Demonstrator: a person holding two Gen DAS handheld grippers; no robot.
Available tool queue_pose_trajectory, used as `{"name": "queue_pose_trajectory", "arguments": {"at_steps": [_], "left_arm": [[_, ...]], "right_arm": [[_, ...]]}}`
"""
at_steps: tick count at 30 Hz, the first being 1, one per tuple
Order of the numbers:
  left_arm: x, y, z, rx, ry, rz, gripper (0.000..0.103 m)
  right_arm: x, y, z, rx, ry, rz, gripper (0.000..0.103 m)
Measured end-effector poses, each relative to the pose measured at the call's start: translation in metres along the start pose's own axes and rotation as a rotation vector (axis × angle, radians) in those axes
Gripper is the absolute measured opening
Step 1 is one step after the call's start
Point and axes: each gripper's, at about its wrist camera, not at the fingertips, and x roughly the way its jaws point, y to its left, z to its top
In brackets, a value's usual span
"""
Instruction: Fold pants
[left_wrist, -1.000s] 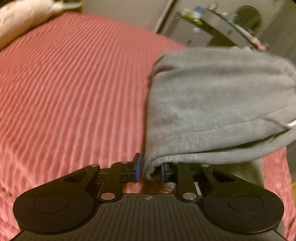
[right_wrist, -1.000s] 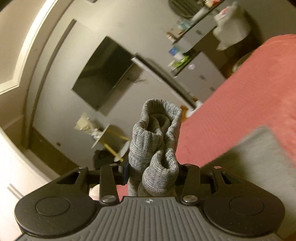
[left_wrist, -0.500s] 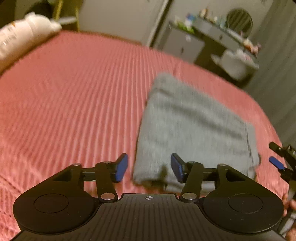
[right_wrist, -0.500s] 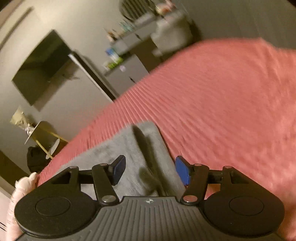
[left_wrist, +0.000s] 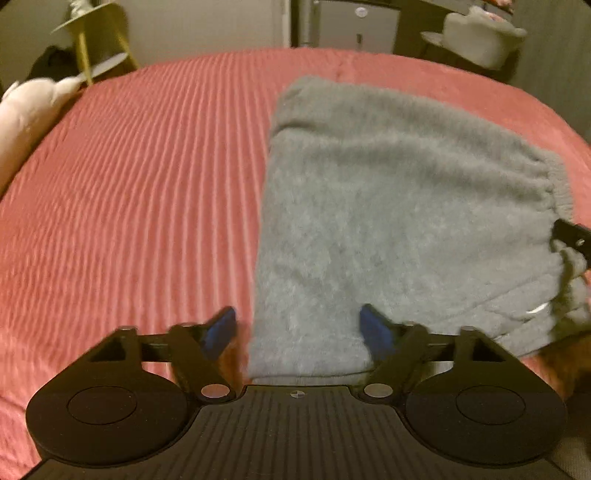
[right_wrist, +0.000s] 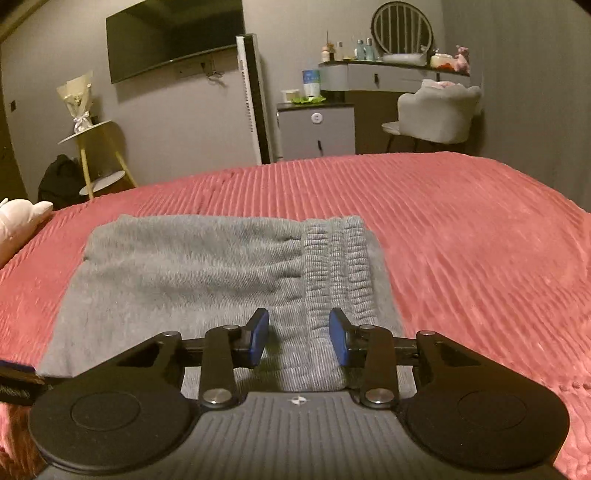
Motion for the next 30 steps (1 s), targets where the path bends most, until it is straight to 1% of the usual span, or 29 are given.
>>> {"name": "queue_pose_trajectory", "arguments": {"at_steps": [1,2,3,5,9,11,13,15,17,18,19,20,21,22,23,24,25,26,27,29,30], "left_arm": [[-0.006,0.002,0.005,-0.011,-0.023,-0.026,0.061],[-0.013,0.005,0.013,-0.029,-0.059,-0.041,0.062],[-0.018,0.009,0.020,-0.043,-0.092,-0.041,0.062],[-0.023,0.013,0.043,-0.067,-0.155,-0.016,0.066],[-0.012,0.013,0.088,-0.086,-0.230,0.048,0.066],[0.006,0.009,0.111,-0.100,-0.238,0.058,0.067],[0.025,0.005,0.126,-0.104,-0.237,0.073,0.069],[0.043,0.001,0.132,-0.085,-0.191,0.116,0.069],[0.057,-0.007,0.128,0.003,-0.127,0.125,0.069],[0.059,-0.012,0.124,0.055,-0.124,0.138,0.069],[0.060,-0.018,0.117,0.120,-0.141,0.163,0.069],[0.061,-0.025,0.111,0.185,-0.168,0.188,0.069],[0.062,-0.028,0.107,0.224,-0.186,0.198,0.069],[0.065,-0.030,0.106,0.242,-0.192,0.201,0.069],[0.068,-0.029,0.108,0.233,-0.184,0.195,0.071],[0.071,-0.029,0.110,0.210,-0.172,0.189,0.074],[0.074,-0.026,0.114,0.180,-0.160,0.185,0.076],[0.076,-0.025,0.118,0.154,-0.154,0.184,0.079],[0.078,-0.023,0.120,0.137,-0.155,0.186,0.082],[0.083,-0.022,0.128,0.121,-0.181,0.211,0.083],[0.089,-0.021,0.131,0.118,-0.186,0.230,0.083]], "right_arm": [[-0.003,-0.008,-0.002,0.014,0.001,0.006,0.035],[-0.009,-0.009,-0.005,0.030,-0.002,0.013,0.035],[-0.009,-0.012,-0.004,0.048,-0.004,0.024,0.035],[-0.014,-0.015,-0.009,0.097,-0.010,0.055,0.037],[-0.015,-0.030,-0.005,0.191,-0.019,0.110,0.038],[-0.014,-0.033,-0.006,0.221,-0.023,0.124,0.038],[-0.014,-0.033,-0.007,0.227,-0.026,0.127,0.038],[-0.014,-0.031,-0.008,0.219,-0.029,0.122,0.038],[-0.014,-0.029,-0.008,0.209,-0.034,0.115,0.038],[-0.015,-0.028,-0.008,0.206,-0.040,0.110,0.037],[-0.018,-0.026,-0.008,0.196,-0.048,0.103,0.037],[-0.023,-0.024,-0.007,0.180,-0.067,0.075,0.042],[-0.028,-0.022,-0.006,0.165,-0.101,0.019,0.052],[-0.034,-0.022,-0.005,0.157,-0.141,-0.039,0.058],[-0.035,-0.026,-0.004,0.166,-0.161,-0.061,0.067],[-0.031,-0.030,-0.003,0.183,-0.140,-0.063,0.069],[-0.022,-0.033,-0.002,0.198,-0.091,-0.072,0.069],[-0.008,-0.036,-0.003,0.217,-0.009,-0.087,0.071],[-0.001,-0.038,-0.003,0.237,0.021,-0.094,0.082],[0.004,-0.041,-0.003,0.262,0.012,-0.133,0.095],[0.006,-0.042,-0.003,0.270,0.017,-0.147,0.097]]}}
